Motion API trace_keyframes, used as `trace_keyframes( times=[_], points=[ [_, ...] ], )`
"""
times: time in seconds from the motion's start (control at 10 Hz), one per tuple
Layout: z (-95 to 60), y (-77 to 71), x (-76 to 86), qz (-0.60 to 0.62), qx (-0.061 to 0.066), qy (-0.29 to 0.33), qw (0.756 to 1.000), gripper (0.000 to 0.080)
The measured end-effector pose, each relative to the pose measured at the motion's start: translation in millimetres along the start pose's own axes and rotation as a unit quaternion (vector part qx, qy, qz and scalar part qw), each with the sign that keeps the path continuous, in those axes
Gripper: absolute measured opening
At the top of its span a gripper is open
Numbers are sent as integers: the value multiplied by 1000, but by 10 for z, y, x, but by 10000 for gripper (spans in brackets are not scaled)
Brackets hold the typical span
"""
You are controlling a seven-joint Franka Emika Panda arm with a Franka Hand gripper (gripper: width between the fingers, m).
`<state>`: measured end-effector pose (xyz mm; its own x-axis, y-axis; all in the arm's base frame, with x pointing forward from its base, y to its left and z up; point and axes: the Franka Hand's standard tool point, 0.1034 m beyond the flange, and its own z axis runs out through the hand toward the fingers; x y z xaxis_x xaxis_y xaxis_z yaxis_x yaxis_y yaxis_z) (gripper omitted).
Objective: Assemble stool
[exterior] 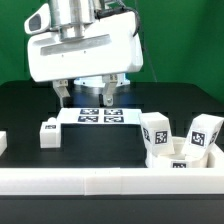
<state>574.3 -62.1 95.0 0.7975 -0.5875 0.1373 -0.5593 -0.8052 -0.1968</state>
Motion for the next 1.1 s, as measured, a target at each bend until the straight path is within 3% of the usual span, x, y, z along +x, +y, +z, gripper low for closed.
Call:
trace_keyframes(
  times=[0.1,0.3,0.5,0.6,0.9,1.1],
  points=[
    [8,6,4,-34,-4,2,999,648],
    [92,56,27,-170,-40,21,984,648],
    [188,205,48,-296,-66,19,953,648],
    [197,347,89,-336,-70,13,939,648],
    [194,373,109,-342,-72,12,937,648],
    [205,672,193,-367,-80,5,927,648]
  ],
)
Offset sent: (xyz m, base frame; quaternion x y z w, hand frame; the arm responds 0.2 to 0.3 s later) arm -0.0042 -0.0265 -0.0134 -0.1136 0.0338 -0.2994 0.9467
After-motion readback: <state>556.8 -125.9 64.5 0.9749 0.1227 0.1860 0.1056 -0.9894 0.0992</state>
